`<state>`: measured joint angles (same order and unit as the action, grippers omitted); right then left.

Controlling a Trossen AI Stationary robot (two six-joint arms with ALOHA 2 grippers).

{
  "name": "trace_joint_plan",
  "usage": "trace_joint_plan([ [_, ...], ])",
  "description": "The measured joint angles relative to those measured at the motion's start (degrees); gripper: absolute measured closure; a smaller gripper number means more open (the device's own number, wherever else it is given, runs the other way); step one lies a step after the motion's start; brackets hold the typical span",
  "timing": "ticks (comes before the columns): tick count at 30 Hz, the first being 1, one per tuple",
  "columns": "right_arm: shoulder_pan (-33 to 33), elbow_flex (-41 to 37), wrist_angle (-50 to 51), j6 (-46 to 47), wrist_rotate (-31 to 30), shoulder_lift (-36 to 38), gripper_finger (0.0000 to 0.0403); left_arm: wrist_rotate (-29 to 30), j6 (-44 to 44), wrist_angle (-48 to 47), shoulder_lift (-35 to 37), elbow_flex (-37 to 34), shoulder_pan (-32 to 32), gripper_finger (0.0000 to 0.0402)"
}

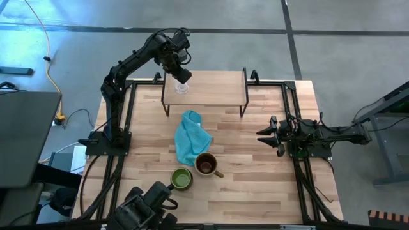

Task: Stack small to large cups/mugs on shelf
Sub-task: Put the transparent mug on the shelf, then put the green mug on the shelf

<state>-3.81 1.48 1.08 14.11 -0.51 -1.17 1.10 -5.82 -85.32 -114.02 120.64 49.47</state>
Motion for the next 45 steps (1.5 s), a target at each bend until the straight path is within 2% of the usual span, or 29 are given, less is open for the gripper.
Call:
trace_joint_plan([
  [12,0.0,0.0,0.0,0.0,-0.04,0.0,0.0275,-0.02,-0.03,0.36,0.93,0.97,0.0,0.0298],
  [23,0.0,0.0,0.0,-0.02,-0.07,0.0,0.0275,-0.02,0.05,-4.65,1.12,14.29,0.0,0.0298],
  [36,0.01,0.0,0.0,-0.2,-0.09,0.0,0.0275,1.36,1.18,-2.08,11.03,14.36,0.0,0.0298],
  [45,0.01,0.0,0.0,-0.04,-0.11,0.0,0.0275,1.51,1.34,-1.86,14.92,14.35,0.0,0.0298],
])
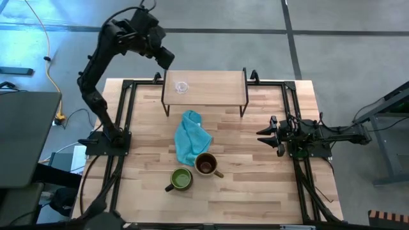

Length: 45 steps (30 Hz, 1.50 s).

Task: Stack small to large cups/mugs on shelf
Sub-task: Put the green mug on the shelf

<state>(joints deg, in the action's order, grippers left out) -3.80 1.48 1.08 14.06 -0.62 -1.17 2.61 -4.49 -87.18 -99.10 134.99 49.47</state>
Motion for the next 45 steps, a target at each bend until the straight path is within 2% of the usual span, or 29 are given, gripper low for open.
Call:
trace_joint_plan([
  [7,0.01,0.0,0.0,1.01,-0.02,0.0,0.0275,-0.53,1.34,0.0,2.96,-0.01,0.0,0.0298],
  [12,0.0,0.0,-0.01,1.11,-0.07,0.0,0.0275,-3.3,3.4,-0.02,5.2,-0.01,0.0,0.0298],
  [19,0.0,0.0,-0.02,1.11,-0.86,0.0,0.0275,-15.2,10.13,-1.0,7.86,-0.01,0.0,0.0298],
  [22,0.01,0.0,-0.52,1.12,-1.7,0.0,0.0275,-17.89,12.57,-1.46,8.65,-0.04,0.0,0.0298],
  [27,0.01,0.0,-2.67,0.94,-2.4,0.02,0.0275,-17.41,15.49,-1.31,9.78,-0.04,0.0,0.0298],
  [31,0.01,0.0,-2.69,0.94,-2.4,0.02,0.0275,-13.13,16.45,0.04,10.2,-0.06,0.01,0.0298],
  [37,0.01,0.0,-2.69,0.94,-2.4,0.02,0.0275,-7.19,12.21,3.72,10.18,-0.06,0.02,0.0298],
  [40,0.01,0.0,-3.01,0.94,-2.42,0.02,0.0275,-6.93,8.54,6.31,10.15,-0.06,0.0,0.0298],
  [42,0.0,0.0,-4.13,0.92,-2.9,0.02,0.0275,-9.89,7.4,7.67,10.15,-0.06,0.02,0.0298],
  [45,0.0,0.0,-6.72,0.72,-4.12,0.02,0.0275,-18.53,9.99,7.78,10.13,-0.06,0.02,0.0298],
])
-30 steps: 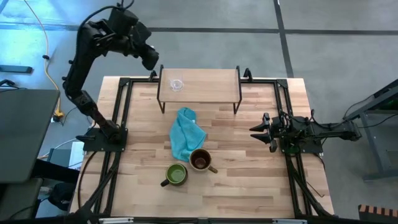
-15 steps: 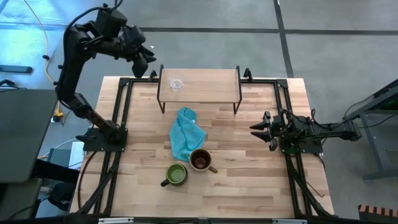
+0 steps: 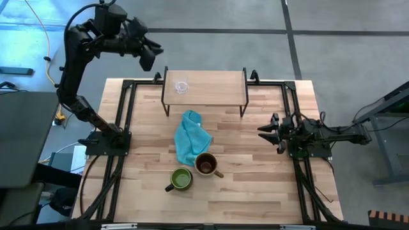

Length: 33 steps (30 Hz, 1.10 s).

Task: Stack small to large cups/mugs on shelf
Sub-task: Put the green mug on the shelf

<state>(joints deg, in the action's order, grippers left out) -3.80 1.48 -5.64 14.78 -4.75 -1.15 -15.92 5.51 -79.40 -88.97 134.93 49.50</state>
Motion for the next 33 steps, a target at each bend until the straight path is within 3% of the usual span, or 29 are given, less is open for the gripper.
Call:
trace_joint_plan([
  [5,-0.01,0.0,-6.66,-3.18,-1.87,0.0,0.0275,-18.49,7.2,0.36,0.0,0.0,0.0,0.0298],
  [9,0.01,0.0,-11.48,-5.66,-2.28,0.0,0.0275,-27.18,10.61,0.53,0.0,0.0,-0.02,0.0298],
  [26,-0.01,0.0,-23.5,-10.73,-2.24,0.0,0.0275,-29.42,13.77,-1.06,0.74,0.0,0.0,0.0298],
  [33,-0.02,0.0,-24.88,-12.28,-2.21,0.0,0.0275,-36.57,15.93,-3.93,0.74,0.0,0.0,0.0298],
])
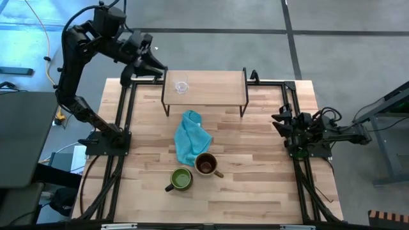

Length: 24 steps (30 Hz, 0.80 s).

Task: Stack small to large cups/mugs on shelf
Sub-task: Put the green mug on the shelf

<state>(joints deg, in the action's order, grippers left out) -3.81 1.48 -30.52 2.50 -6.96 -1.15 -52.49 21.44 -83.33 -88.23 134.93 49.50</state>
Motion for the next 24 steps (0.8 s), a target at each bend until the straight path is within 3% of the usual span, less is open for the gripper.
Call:
trace_joint_plan([
  [6,0.02,0.0,-0.28,0.01,0.0,0.0,0.0275,-7.39,1.84,-4.09,0.07,0.0,-0.02,0.0298],
  [14,0.02,0.0,-0.42,0.0,0.04,0.0,0.0275,-10.78,5.35,-6.69,1.26,-2.3,-1.4,0.0298],
  [24,0.01,0.0,-0.21,0.0,0.11,0.0,0.0275,-11.0,5.99,-6.7,5.68,-14.92,-7.4,0.0298],
])
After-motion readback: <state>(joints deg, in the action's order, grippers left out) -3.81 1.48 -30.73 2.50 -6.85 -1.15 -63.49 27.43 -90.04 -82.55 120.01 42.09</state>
